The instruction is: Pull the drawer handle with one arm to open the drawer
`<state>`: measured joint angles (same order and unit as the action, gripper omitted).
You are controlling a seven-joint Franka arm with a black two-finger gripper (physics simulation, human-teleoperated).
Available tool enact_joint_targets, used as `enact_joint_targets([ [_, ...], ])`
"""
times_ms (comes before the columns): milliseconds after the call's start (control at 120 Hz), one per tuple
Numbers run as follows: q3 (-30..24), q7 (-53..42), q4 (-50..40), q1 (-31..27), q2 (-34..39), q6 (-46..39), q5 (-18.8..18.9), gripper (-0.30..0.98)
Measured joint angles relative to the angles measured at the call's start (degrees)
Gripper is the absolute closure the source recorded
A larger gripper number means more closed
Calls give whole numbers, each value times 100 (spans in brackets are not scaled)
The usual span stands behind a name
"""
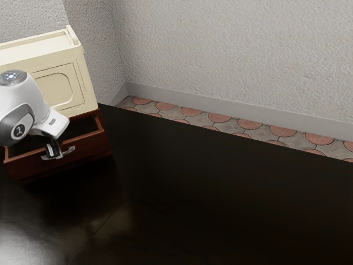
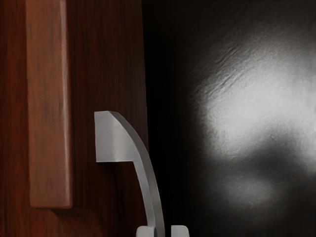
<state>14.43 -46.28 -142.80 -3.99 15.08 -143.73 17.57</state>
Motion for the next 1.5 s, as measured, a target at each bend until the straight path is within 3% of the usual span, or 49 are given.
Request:
enact_joint_targets([
  [1500, -626, 467, -719, -7, 881, 513, 17, 79],
])
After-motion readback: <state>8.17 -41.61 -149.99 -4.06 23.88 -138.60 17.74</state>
